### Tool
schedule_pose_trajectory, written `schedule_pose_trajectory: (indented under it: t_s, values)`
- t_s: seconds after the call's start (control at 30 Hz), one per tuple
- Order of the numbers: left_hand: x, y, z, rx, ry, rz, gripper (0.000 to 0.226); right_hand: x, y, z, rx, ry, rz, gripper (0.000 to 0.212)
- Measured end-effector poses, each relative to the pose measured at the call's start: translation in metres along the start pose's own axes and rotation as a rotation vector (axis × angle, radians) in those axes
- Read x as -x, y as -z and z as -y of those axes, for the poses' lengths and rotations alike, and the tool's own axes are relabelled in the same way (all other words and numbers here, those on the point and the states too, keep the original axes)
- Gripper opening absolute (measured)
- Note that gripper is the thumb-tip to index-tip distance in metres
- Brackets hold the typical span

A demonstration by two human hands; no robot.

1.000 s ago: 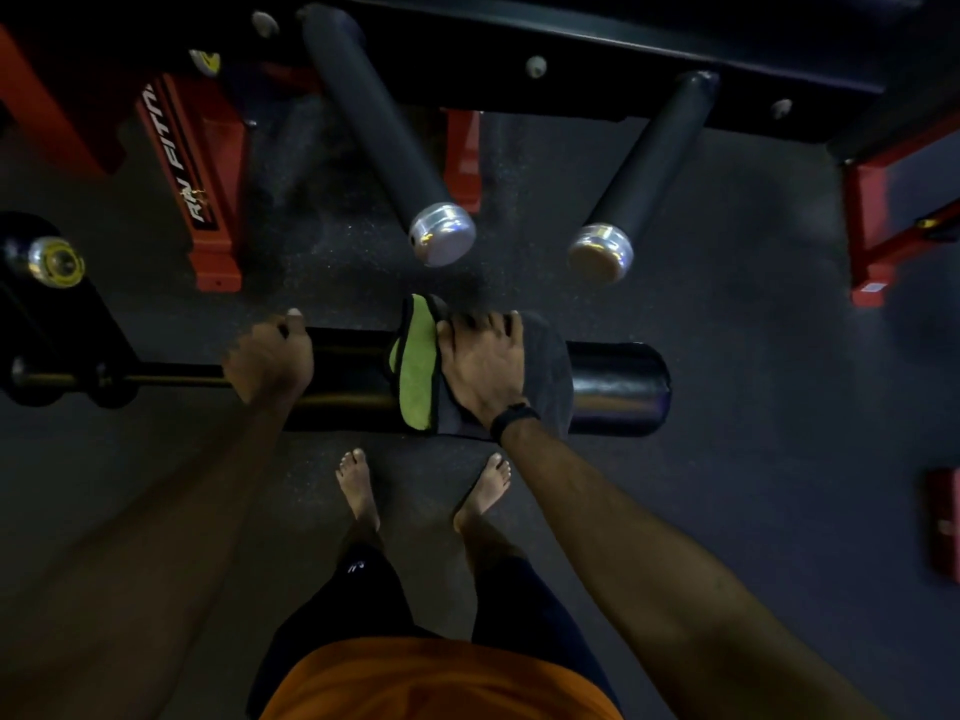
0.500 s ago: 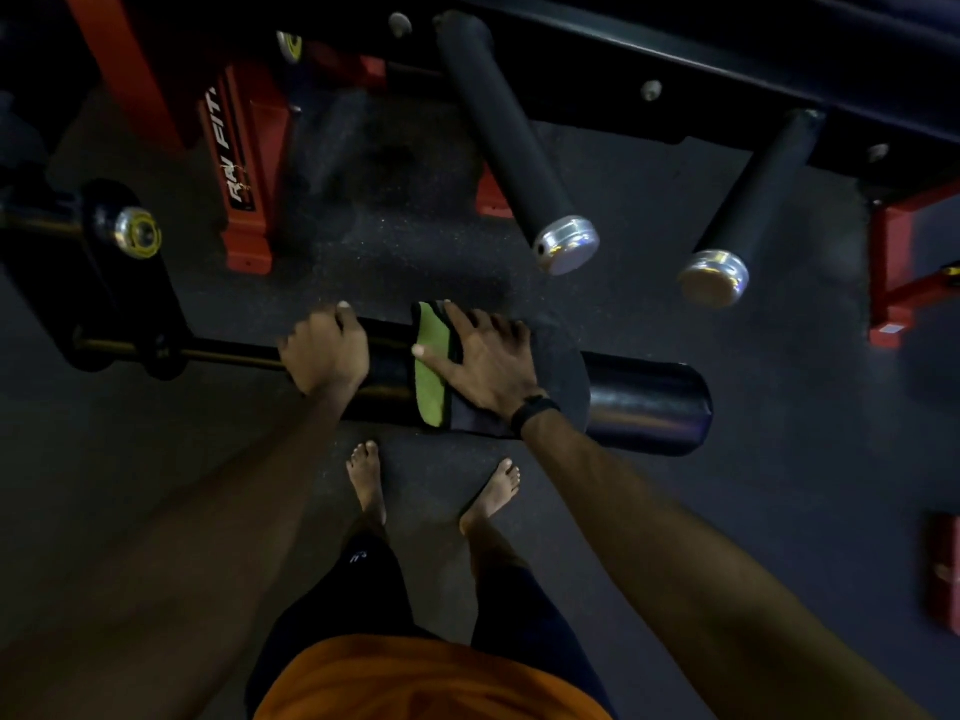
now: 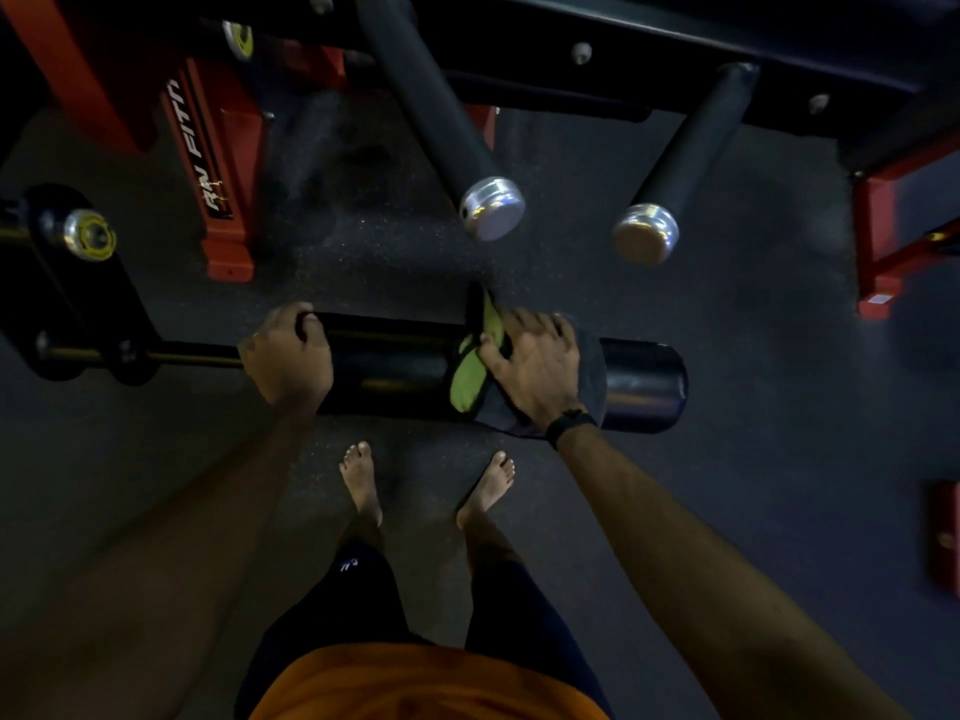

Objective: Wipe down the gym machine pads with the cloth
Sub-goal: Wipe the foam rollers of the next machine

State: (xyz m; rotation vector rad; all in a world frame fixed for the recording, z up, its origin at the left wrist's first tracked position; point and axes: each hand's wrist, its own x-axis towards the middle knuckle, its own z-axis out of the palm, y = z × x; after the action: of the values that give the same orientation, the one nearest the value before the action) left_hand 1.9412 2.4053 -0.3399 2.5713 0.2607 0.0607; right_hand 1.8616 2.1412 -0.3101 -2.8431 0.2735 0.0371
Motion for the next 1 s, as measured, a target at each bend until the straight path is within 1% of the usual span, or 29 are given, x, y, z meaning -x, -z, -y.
schedule_pose_trajectory:
  t_s: [0.07, 0.2, 0.27, 0.33, 0.47, 0.57, 0.63, 0.73, 0.87, 0.93, 1.0]
  values:
    - [0.006, -0.001, 0.006, 0.01, -0.041, -0.043, 0.03, 0.013, 0.009, -0.032, 0.003, -0.027, -0.027, 0.047]
    - [0.019, -0.002, 0.009, 0.03, -0.041, -0.09, 0.029, 0.039, 0.024, -0.1, 0.09, -0.177, -0.12, 0.047]
    - [0.023, -0.004, 0.014, 0.037, -0.063, -0.113, 0.029, 0.045, 0.03, -0.121, 0.11, -0.253, -0.122, 0.046]
    - [0.024, -0.005, 0.019, 0.054, -0.087, -0.127, 0.028, 0.046, 0.032, -0.127, 0.11, -0.32, -0.105, 0.048]
    - [0.035, -0.005, 0.031, 0.135, -0.165, -0.151, 0.032, 0.032, 0.034, -0.123, 0.085, -0.421, -0.012, 0.061]
    - [0.045, -0.003, 0.038, 0.21, -0.127, -0.112, 0.038, 0.018, 0.037, -0.126, 0.107, -0.461, 0.089, 0.069]
    - [0.046, -0.002, 0.039, 0.243, -0.113, -0.079, 0.04, 0.011, 0.039, -0.129, 0.108, -0.502, 0.159, 0.069]
    - [0.043, 0.0, 0.039, 0.276, -0.121, -0.051, 0.04, 0.002, 0.036, -0.124, 0.122, -0.533, 0.193, 0.056]
    - [0.043, 0.005, 0.04, 0.282, -0.104, 0.018, 0.048, -0.001, 0.034, -0.105, 0.154, -0.507, 0.137, 0.048]
    - [0.042, 0.009, 0.04, 0.296, -0.09, 0.066, 0.052, -0.005, 0.027, -0.079, 0.161, -0.436, 0.123, 0.046]
    - [0.04, 0.012, 0.043, 0.344, -0.053, 0.093, 0.055, -0.014, 0.013, -0.036, 0.152, -0.314, 0.129, 0.044]
